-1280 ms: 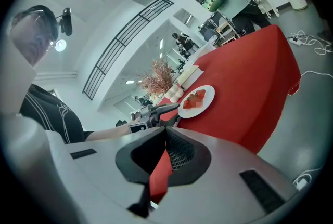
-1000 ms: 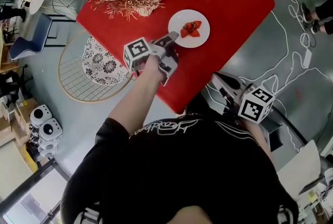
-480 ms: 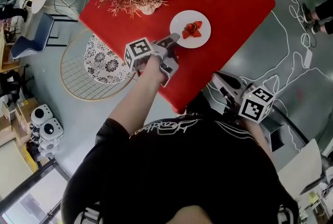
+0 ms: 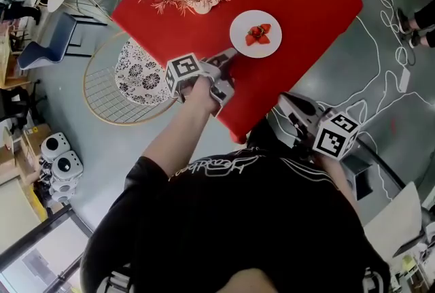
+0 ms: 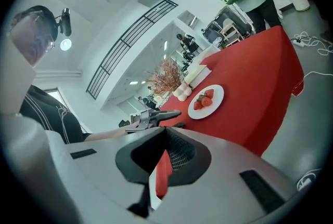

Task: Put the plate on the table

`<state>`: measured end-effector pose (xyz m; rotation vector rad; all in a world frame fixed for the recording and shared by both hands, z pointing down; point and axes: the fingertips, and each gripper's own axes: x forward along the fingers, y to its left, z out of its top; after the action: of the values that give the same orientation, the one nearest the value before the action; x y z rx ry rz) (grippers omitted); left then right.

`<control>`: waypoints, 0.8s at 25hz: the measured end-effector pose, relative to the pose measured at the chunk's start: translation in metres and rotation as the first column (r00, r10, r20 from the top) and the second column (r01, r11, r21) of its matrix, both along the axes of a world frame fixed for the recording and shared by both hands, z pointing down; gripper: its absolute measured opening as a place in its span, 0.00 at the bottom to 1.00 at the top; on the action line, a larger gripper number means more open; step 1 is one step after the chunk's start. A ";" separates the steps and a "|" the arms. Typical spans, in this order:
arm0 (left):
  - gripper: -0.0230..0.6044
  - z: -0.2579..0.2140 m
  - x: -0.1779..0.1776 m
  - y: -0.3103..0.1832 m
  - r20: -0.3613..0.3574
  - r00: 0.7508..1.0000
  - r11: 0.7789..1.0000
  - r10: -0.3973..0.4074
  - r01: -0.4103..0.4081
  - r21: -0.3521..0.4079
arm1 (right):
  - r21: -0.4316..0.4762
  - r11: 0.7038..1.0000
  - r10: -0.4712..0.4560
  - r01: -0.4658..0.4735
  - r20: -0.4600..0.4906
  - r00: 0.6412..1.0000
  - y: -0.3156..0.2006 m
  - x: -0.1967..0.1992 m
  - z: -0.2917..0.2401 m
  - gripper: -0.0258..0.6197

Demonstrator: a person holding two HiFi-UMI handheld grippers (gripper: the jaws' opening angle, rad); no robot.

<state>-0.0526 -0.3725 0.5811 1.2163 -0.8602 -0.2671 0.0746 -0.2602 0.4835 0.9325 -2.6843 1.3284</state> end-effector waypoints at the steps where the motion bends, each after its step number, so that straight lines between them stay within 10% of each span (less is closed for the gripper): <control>1: 0.29 -0.002 0.000 0.004 0.001 1.000 1.000 0.004 -0.004 0.005 | 0.003 1.000 0.001 -0.001 0.002 1.000 0.002 -0.001 -0.001 0.05; 10: 0.20 -0.067 0.014 0.039 0.038 0.988 0.955 0.150 -0.155 0.251 | 0.050 0.999 0.001 -0.001 0.006 1.000 0.020 -0.011 -0.014 0.05; 20: 0.05 -0.160 0.026 0.132 0.342 0.880 0.679 0.330 -0.473 0.561 | 0.166 0.986 0.005 -0.004 -0.007 1.000 0.056 -0.025 -0.053 0.05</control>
<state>-0.0265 -0.2402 0.4209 2.0761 -0.6660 -0.0524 0.0499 -0.2045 0.4301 0.9544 -2.8240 1.1123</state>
